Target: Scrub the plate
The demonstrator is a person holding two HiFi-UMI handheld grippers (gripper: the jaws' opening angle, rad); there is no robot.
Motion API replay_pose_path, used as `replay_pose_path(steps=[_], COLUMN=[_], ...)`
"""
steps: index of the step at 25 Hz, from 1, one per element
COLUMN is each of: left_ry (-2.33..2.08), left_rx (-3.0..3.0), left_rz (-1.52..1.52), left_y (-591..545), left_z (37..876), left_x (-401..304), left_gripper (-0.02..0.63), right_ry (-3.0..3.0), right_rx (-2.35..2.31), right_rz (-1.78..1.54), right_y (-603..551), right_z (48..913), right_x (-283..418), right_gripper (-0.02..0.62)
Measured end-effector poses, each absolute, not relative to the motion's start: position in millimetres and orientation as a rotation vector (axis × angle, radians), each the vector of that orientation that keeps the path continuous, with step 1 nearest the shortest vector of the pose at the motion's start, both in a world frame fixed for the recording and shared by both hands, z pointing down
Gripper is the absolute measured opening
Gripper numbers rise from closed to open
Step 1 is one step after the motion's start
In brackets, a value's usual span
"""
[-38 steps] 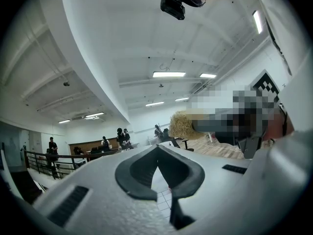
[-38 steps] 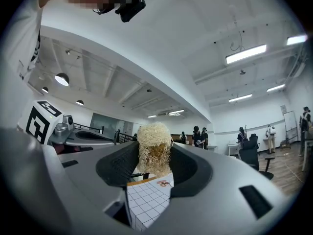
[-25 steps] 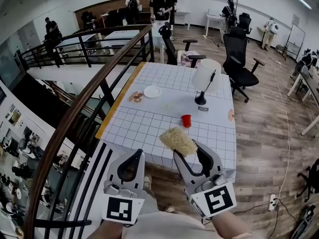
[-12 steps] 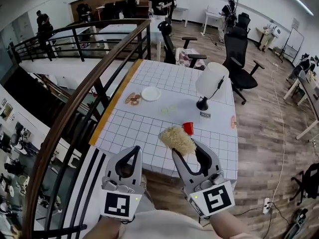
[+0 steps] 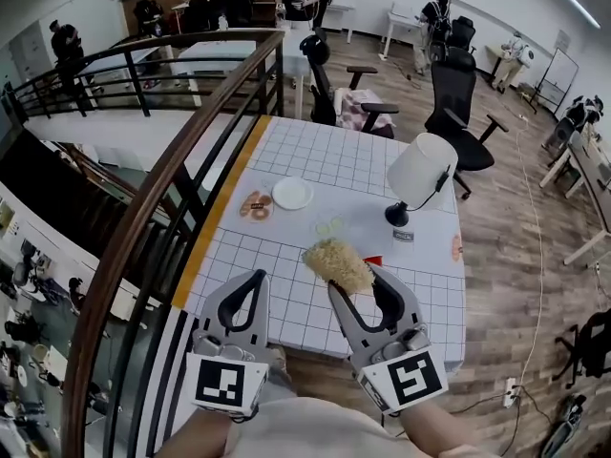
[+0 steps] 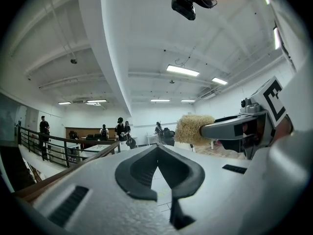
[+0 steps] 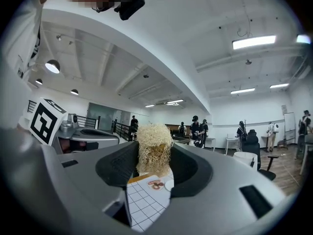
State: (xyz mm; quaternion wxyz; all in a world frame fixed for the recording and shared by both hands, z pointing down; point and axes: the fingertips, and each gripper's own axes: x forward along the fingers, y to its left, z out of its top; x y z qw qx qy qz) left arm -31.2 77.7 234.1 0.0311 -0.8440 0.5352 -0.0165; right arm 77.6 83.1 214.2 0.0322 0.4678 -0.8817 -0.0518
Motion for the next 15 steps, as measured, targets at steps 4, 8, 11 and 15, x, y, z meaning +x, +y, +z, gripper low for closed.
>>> replay_pose_path(steps=[4, 8, 11, 15], left_ry=[1.635, 1.62, 1.608, 1.656], left_rx=[-2.636, -2.667, -2.681, -2.691], left_rz=[-0.084, -0.076, -0.081, -0.033], left_y=[47.7, 9.7, -18.3, -37.8], left_z=[227.7, 243.0, 253.2, 258.1], left_x=[-35.6, -59.2, -88.2, -106.8], left_gripper=[0.012, 0.012, 0.012, 0.012], right_ry=[-2.698, -2.669, -2.651, -2.635], right_rx=[1.45, 1.475, 1.484, 1.482], right_rz=[-0.14, -0.125, -0.102, -0.097], right_y=[55.9, 18.5, -10.9, -33.5], right_z=[200.3, 213.5, 225.0, 230.6], right_x=[72.7, 50.8, 22.0, 6.2], right_gripper=[0.193, 0.195, 0.195, 0.195])
